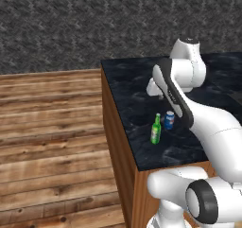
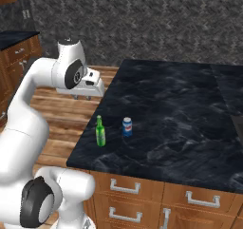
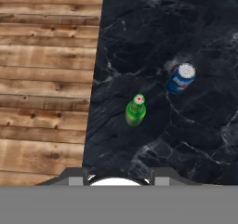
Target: Pick the can, beer from the counter and place them in the open cabinet.
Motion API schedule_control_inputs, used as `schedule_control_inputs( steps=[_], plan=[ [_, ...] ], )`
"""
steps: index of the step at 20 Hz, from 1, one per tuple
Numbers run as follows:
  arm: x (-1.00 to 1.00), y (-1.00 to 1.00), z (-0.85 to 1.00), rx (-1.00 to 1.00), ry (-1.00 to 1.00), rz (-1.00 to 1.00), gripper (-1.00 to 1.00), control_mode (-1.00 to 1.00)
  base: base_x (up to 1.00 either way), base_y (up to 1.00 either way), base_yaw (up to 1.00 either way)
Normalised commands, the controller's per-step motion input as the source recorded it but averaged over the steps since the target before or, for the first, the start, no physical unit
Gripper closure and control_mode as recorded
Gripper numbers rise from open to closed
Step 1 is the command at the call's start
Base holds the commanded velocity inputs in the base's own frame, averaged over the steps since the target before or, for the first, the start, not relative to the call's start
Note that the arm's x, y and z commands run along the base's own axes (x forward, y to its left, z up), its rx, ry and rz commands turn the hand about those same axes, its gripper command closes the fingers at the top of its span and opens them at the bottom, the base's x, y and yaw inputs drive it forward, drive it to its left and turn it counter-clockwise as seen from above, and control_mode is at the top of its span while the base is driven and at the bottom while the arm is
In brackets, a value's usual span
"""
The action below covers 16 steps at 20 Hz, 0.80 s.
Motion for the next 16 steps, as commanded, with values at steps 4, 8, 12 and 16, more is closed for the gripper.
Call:
schedule_control_inputs(
  steps=[4, 8, 12, 16],
  plan=[
    [-0.03, -0.01, -0.11, 0.00, -0.06, 0.00, -1.00, -1.00, 0.00, 0.00, 0.00],
    [0.00, -0.07, -0.32, 0.00, -0.15, 0.00, -1.00, -1.00, 0.00, 0.00, 0.00],
    [0.00, -0.03, -0.49, 0.00, -0.24, 0.00, -1.00, -1.00, 0.00, 0.00, 0.00],
    [-0.01, -0.11, -0.37, 0.00, -0.18, 0.00, -1.00, -1.00, 0.00, 0.00, 0.00]
  ],
)
